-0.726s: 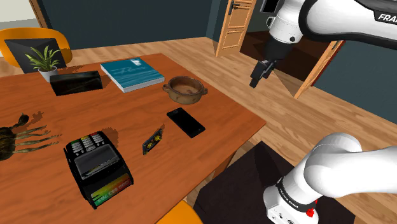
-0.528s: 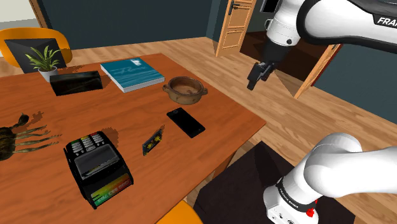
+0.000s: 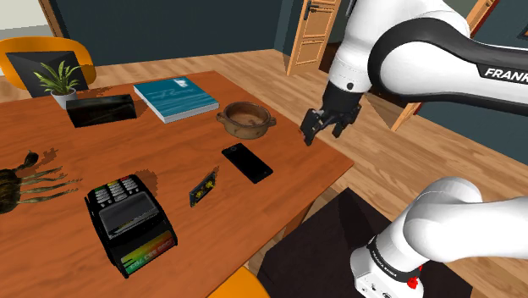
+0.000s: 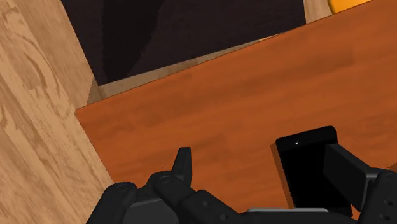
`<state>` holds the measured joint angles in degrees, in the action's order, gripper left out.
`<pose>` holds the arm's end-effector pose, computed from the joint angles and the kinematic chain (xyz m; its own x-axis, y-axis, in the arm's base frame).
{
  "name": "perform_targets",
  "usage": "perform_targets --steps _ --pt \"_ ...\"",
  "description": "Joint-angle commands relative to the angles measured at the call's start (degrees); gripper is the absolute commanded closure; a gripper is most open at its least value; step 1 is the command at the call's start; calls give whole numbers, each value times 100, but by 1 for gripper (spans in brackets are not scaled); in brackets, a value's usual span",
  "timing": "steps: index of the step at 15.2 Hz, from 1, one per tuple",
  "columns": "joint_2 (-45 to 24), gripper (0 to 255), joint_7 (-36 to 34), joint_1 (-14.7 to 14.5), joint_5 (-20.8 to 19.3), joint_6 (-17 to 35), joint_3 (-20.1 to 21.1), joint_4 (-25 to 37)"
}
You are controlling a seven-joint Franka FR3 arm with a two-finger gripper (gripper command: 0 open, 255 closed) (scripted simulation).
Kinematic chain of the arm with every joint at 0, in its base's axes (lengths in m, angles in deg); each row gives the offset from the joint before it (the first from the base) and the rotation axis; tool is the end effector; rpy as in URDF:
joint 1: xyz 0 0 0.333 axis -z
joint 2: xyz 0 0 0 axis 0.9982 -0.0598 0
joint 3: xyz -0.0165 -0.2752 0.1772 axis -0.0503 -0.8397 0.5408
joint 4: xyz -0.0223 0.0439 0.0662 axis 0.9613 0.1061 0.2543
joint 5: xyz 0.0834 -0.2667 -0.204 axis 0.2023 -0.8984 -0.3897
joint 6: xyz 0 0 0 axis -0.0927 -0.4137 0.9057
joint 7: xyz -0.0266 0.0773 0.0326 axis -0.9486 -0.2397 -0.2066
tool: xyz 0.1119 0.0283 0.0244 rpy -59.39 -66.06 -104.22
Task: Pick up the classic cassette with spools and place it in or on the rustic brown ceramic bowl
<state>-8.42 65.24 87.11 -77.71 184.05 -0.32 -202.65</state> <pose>0.2355 0.1049 0.5330 0.9709 -0.2228 0.0881 -0.2299 -0.9699 0.0809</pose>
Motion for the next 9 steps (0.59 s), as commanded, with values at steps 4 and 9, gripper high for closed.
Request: perform_targets --steps 4,9 --pt "-496 0 -1619 166 619 340 923 154" --pt "-1246 0 -3171 509 1010 801 1850 512"
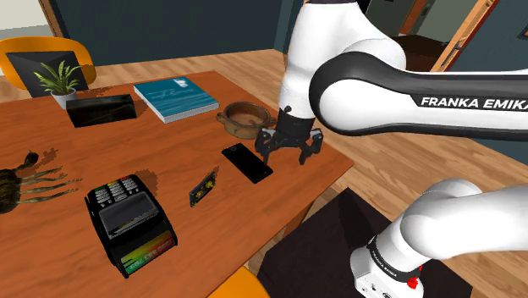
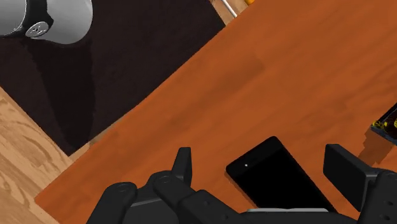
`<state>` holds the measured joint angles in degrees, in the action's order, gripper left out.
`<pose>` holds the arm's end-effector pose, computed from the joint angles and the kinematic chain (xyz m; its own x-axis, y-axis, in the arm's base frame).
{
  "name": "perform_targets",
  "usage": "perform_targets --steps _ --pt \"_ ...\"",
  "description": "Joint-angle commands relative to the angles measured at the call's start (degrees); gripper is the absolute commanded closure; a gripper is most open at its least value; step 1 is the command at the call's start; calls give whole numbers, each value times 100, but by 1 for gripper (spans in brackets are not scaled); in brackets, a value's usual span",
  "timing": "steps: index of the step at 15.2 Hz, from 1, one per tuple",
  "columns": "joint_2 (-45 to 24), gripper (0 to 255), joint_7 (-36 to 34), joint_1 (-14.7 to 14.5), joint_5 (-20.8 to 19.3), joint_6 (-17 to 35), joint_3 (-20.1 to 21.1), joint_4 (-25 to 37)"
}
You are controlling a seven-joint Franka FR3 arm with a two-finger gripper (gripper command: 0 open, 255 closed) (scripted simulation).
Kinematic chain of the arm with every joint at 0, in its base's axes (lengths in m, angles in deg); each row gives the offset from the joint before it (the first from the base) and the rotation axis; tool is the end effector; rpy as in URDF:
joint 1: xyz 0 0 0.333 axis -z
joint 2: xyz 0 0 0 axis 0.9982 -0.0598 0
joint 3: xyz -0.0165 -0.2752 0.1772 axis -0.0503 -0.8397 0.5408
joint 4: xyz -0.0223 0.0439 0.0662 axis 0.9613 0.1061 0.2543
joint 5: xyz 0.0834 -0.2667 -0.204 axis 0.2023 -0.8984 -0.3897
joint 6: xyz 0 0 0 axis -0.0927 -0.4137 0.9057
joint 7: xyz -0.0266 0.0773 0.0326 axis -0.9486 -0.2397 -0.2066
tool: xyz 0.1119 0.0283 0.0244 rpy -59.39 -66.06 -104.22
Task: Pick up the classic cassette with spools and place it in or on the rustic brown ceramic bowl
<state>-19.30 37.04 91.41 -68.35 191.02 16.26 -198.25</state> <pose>0.2651 0.2049 0.4955 0.8337 -0.5478 0.0691 -0.5511 -0.8333 0.0440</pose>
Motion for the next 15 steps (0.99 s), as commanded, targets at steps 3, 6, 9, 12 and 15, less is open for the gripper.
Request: perform_targets --steps 3,6,9,12,15 --pt "-731 0 -1305 405 144 410 784 401" --pt "-1407 0 -2318 823 27 728 1418 800" --pt "-2234 0 -3457 1337 -371 1043 2126 1259" --pt "-3377 0 -4890 1874 -1291 1309 2896 1781" --pt "-4873 0 -6605 1735 -2763 1328 3076 2407"
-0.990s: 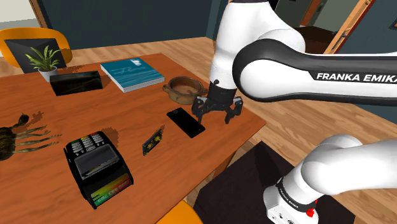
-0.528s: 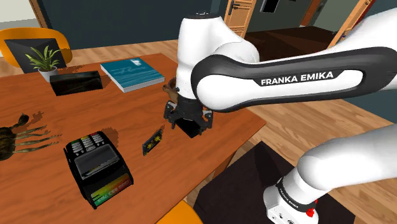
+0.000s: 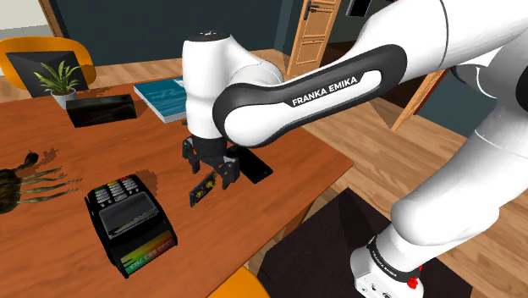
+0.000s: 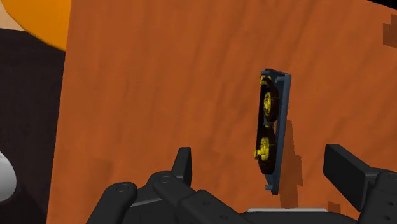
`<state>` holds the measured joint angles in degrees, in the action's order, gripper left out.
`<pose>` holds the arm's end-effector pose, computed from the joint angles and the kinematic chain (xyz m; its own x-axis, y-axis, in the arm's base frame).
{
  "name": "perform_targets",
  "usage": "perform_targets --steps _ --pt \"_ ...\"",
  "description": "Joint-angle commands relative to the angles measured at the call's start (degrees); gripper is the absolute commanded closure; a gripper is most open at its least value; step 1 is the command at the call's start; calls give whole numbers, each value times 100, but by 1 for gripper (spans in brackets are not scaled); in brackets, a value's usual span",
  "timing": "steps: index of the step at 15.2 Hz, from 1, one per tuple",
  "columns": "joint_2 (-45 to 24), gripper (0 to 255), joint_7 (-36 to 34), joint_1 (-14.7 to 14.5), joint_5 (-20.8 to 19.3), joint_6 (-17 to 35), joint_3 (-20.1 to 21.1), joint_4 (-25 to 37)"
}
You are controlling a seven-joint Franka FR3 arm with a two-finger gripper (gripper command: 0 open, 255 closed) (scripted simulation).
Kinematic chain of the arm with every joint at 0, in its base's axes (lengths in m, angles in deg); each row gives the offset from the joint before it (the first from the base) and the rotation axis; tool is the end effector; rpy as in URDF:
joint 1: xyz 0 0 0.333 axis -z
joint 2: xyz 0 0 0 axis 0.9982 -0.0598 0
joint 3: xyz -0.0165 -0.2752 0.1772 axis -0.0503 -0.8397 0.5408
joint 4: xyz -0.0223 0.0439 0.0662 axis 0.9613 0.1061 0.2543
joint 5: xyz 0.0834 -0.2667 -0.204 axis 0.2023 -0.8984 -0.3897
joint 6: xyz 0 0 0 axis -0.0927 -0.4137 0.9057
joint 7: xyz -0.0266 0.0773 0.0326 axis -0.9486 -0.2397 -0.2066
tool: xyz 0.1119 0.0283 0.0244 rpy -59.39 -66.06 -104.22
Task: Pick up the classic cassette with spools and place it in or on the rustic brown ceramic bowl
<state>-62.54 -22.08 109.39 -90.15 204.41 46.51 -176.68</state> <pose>0.3948 0.3266 0.4337 0.3971 -0.9178 0.0073 -0.9178 -0.3970 0.0109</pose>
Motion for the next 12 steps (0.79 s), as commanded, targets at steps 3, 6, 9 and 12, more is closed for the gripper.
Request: perform_targets --steps 3,6,9,12 --pt "-723 0 -867 -373 -741 117 -249 246" --pt "-887 0 -993 -476 -926 302 -351 141" --pt "-1031 0 -1104 -570 -1092 455 -449 61" --pt "-1031 0 -1104 -570 -1092 455 -449 61"
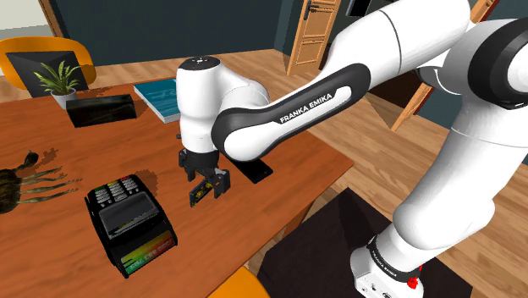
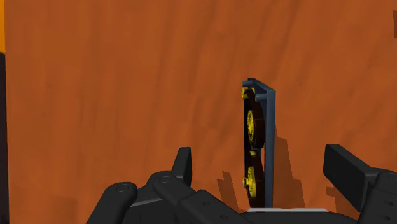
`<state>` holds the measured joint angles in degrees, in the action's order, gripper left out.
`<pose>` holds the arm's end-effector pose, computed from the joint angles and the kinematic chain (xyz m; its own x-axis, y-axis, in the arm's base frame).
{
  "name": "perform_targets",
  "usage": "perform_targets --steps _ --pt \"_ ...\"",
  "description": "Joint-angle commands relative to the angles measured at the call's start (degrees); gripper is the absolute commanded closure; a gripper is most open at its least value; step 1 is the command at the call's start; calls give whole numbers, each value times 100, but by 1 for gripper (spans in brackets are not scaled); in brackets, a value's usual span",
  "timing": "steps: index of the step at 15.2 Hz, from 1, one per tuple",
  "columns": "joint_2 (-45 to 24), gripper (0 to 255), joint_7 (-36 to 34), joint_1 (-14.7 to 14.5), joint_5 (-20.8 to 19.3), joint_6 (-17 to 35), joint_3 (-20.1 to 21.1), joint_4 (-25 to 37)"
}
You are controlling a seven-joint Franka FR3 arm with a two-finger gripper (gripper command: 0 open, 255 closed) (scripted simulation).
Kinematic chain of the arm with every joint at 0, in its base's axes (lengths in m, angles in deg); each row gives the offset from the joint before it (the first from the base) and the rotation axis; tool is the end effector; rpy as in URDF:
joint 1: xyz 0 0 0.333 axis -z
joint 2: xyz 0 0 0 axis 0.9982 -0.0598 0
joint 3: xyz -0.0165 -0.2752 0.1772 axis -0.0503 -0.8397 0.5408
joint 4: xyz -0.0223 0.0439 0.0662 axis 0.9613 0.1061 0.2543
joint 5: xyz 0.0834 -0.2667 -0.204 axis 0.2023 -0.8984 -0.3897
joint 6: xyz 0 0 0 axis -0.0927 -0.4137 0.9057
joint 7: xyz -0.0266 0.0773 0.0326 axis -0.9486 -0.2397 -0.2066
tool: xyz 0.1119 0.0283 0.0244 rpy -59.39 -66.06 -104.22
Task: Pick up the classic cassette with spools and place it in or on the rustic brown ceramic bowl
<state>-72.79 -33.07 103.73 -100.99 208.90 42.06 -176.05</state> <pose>0.4171 0.3332 0.3905 0.3342 -0.9425 0.0047 -0.9425 -0.3342 0.0029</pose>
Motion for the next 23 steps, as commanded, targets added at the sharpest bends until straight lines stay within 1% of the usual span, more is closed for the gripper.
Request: perform_targets --steps 1,4,5,14,23 --pt "-7 0 -5 -4 -8 6 -5 -2" --pt "-6 0 -4 -4 -8 5 -4 -1" --pt "-6 255 -4 -4 -8 5 -4 -1" --pt "-7 255 -5 -4 -8 6 -5 -2" --pt "489 255 377 298 553 -547 289 313"
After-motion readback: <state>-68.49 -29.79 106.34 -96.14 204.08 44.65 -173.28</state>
